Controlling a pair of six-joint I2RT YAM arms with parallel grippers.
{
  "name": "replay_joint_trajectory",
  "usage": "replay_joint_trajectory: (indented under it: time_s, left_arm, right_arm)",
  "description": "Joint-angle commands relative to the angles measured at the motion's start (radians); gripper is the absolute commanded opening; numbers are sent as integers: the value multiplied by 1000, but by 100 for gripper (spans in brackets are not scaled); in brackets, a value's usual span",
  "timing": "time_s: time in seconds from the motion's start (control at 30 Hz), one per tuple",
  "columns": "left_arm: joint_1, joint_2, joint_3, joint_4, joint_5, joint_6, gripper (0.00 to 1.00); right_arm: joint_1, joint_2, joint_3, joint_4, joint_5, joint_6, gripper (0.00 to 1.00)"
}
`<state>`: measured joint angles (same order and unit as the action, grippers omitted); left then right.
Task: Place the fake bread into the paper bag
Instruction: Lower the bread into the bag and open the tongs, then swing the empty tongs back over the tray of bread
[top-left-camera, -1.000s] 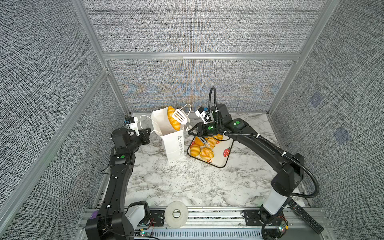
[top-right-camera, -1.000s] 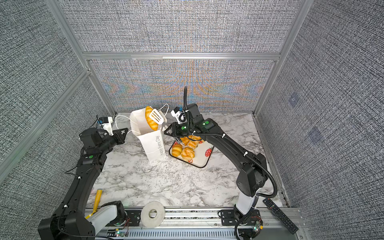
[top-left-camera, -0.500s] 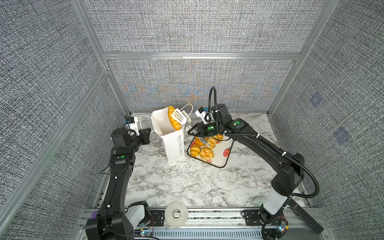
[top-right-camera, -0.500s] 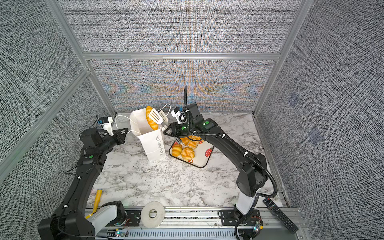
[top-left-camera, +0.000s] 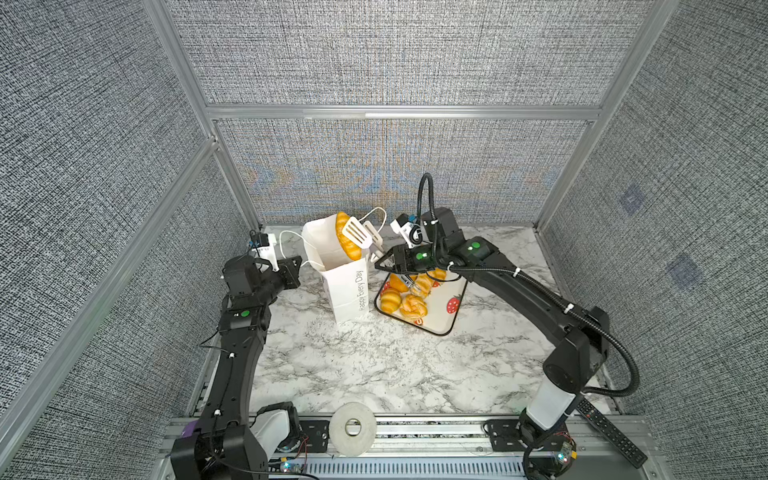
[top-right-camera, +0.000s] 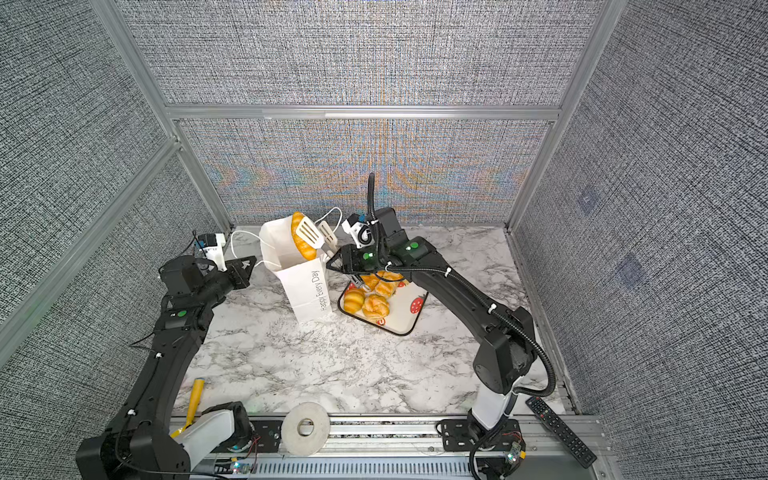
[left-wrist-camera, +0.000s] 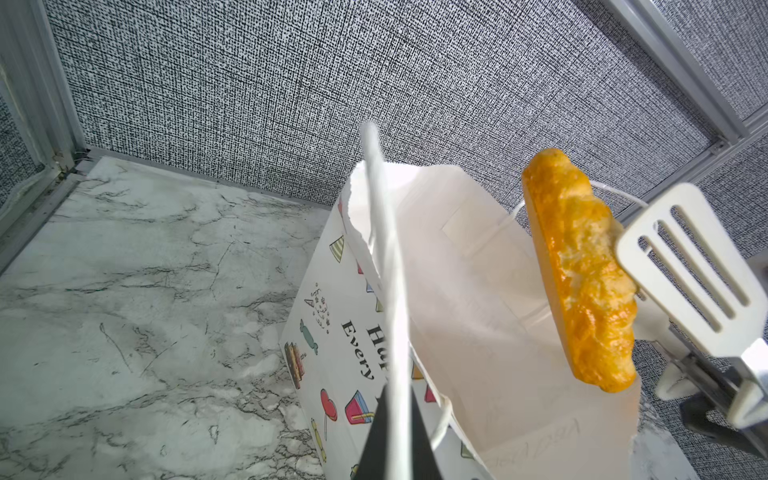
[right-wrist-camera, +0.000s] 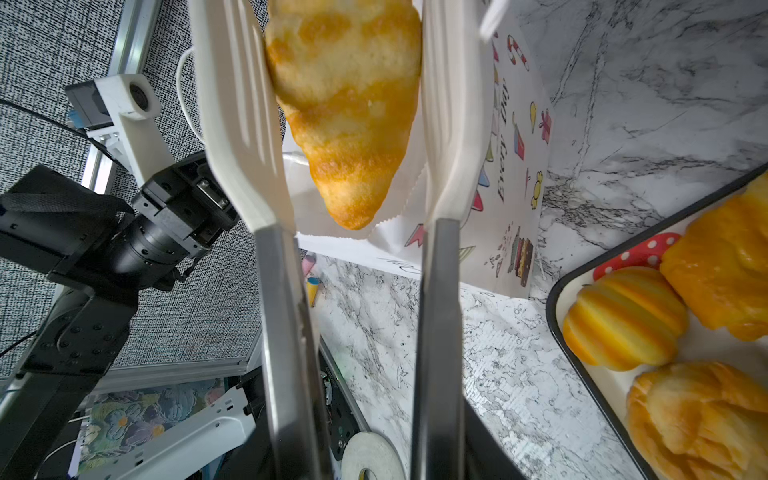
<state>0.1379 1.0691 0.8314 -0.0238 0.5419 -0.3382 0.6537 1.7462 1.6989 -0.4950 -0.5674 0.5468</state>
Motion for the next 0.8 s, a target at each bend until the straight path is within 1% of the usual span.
replay_joint_trajectory:
  time_s: [0.0,0.37,0.77]
  left_arm:
    - [0,-3,0,18,9,7,0]
    - [0,-3,-1,18,10,7,0]
    - [0,-2,-2,18,8,6,0]
  right_arm:
    - [1,-9,-2,29,-8,5,52]
    - [1,-8,-1,33,-11,8,52]
    - [0,-43,0,27,-8,4,51]
